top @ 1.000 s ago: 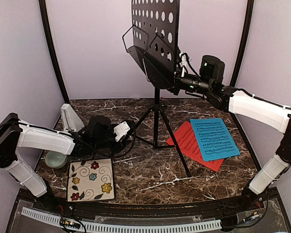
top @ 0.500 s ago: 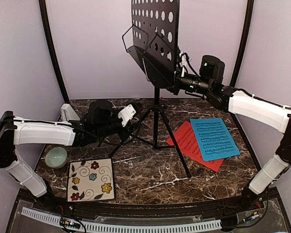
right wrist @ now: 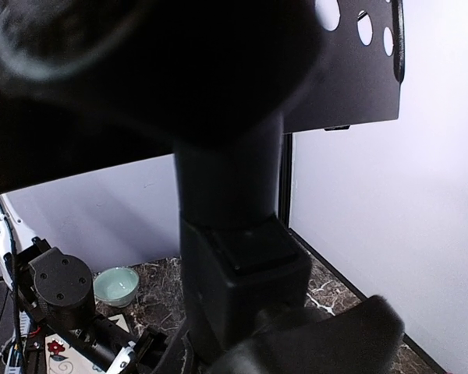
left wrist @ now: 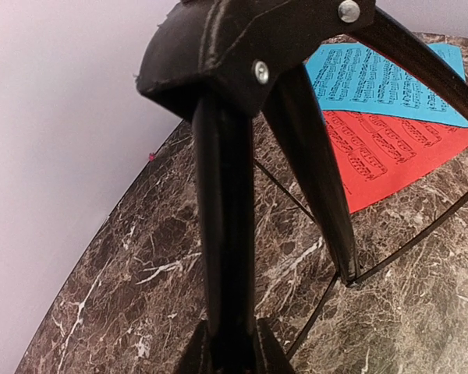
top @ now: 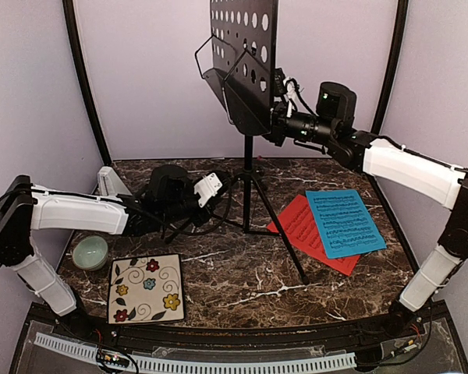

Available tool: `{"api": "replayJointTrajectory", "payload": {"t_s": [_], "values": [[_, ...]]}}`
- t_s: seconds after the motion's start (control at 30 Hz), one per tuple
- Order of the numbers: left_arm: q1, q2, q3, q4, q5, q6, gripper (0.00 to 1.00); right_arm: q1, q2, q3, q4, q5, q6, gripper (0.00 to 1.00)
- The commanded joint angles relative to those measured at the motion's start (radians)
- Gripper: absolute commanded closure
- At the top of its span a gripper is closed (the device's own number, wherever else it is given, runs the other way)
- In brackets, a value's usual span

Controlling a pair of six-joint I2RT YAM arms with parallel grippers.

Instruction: Set up the instrument practice props

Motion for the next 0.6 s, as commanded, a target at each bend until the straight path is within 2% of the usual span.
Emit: {"api": "replayJointTrajectory", "payload": {"t_s": [0.0,0.27,0.47,0.57], "values": [[-0.006,0.021,-0.024,-0.032,-0.058,0.041,0.99,-0.01,-0.04,0.16,0.25,-0.016,0.012,1.0],[0.014,0.095,0.017,-0.041,-0.121,-0.005,1.0,-0.018,0.034,0.244,0.238,-0.045,0.011,1.0],[0.034,0.12,0.029,-0.038,-0.181,-0.025,1.0,-0.025,0.066,0.239,0.253,-0.061,0.017,1.0],[0.041,0.123,0.032,-0.038,-0.2,-0.028,1.0,-0.028,0.07,0.213,0.265,-0.059,0.016,0.97]]}}
